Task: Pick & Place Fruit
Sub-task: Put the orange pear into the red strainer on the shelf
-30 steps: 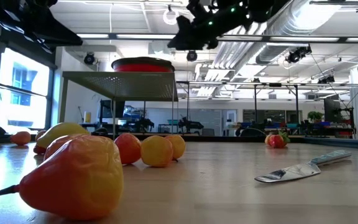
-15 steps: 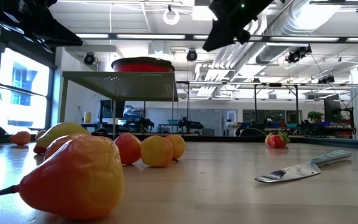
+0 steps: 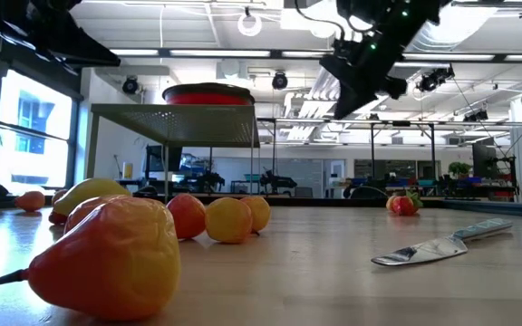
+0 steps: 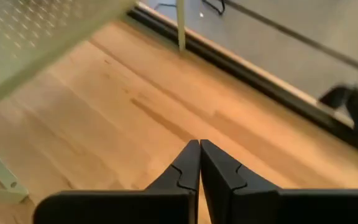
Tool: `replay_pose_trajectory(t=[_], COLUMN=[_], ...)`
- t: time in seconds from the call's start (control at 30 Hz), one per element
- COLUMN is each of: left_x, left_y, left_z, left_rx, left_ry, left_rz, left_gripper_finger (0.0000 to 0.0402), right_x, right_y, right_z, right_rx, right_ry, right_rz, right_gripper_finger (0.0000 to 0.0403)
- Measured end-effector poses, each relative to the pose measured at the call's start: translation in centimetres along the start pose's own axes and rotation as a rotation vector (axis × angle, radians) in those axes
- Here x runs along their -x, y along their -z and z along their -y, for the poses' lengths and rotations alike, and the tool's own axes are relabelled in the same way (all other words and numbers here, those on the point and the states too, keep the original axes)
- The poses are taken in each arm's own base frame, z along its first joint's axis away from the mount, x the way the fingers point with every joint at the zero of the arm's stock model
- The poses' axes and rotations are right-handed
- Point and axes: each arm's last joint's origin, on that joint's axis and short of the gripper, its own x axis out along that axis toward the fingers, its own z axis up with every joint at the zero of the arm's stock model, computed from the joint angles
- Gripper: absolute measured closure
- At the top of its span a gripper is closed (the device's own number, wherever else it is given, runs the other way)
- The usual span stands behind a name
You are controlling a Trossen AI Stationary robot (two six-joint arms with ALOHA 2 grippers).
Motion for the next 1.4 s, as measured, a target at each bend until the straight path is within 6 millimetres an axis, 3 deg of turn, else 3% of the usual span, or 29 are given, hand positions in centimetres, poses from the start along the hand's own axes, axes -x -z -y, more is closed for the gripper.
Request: replay_pose_trajectory(t=[0.27,0.57,0.93,1.17,1.27,1.4], left_x=[0.0,0.0,0.0,0.0,0.0,0.0], left_y=[0.0,0.0,0.0,0.0,0.0,0.0], left_z=[0.0,0.0,0.0,0.0,0.0,0.0], left_rx=[-0.016,-0.016,-0.017,-0.019,-0.019,-0.019], left_ry=[0.0,0.0,0.0,0.0,0.0,0.0], left_rz=[0.0,0.0,0.0,0.0,0.0,0.0], left_gripper_finger=[0.0334,0.0334,0.0334,0.0334,0.0334,0.0334], right_x=[1.5,3.4,4.1,4.1,3.8,3.4], right_y=[4.1,8.4,9.3,9.3,9.4,9.8], right_z=[0.1,-0.2,-1.0,-1.0,-1.1,-1.1], right_rx=[-0.161,-0.287,-0.22,-0.411,-0.425,-0.398], right_ry=[0.06,0.156,0.073,0.118,0.146,0.193], right_rz=[-0.06,-0.307,-0.41,-0.394,-0.385,-0.406], right_gripper_finger=[0.04,0.04,0.04,0.04,0.0384,0.0333])
